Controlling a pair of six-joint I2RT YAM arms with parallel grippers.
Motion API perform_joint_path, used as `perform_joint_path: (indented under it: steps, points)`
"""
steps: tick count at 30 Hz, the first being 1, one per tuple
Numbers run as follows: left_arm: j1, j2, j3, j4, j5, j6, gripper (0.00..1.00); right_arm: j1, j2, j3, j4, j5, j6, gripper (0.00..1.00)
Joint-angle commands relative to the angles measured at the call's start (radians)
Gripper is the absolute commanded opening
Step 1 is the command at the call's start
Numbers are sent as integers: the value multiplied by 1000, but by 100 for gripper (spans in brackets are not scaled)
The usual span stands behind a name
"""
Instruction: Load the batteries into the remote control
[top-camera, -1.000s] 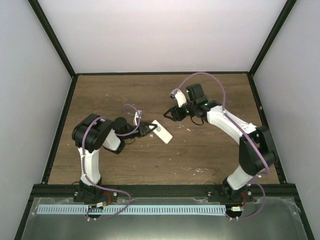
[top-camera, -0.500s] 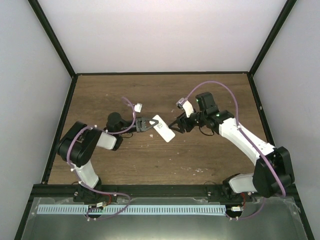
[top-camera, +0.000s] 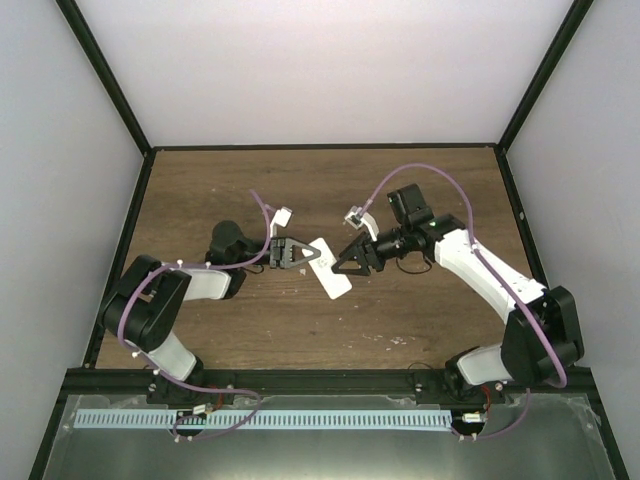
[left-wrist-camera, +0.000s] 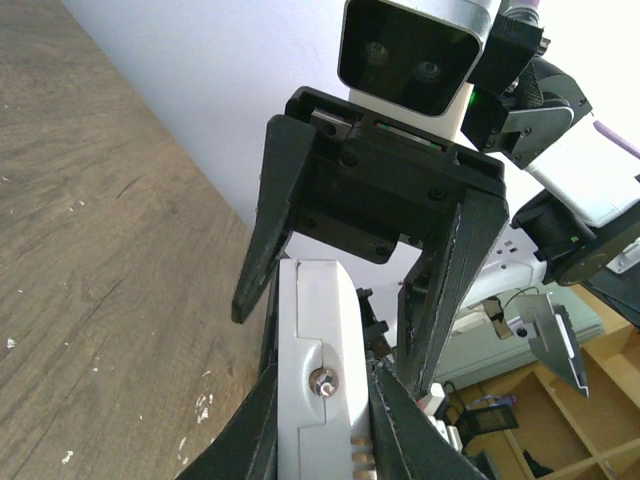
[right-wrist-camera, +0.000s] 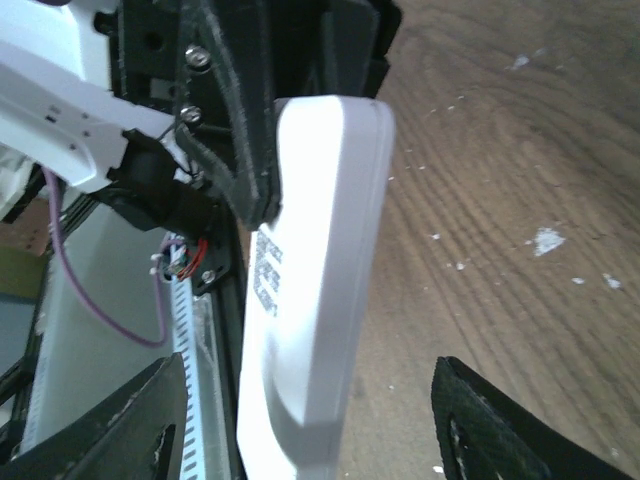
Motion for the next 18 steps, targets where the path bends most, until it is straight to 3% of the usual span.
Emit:
perform_joint_path:
  steps: [1, 10, 18]
  points:
    - [-4, -27, 24, 55, 30, -14, 0, -1, 12, 22, -63, -119, -25, 57]
    - [-6, -36, 54, 38, 42, -11, 0, 54, 63, 31, -78, -105, -13, 47]
    - [-7, -52, 62, -6, 54, 23, 0, 68, 80, 66, -62, -116, 3, 30]
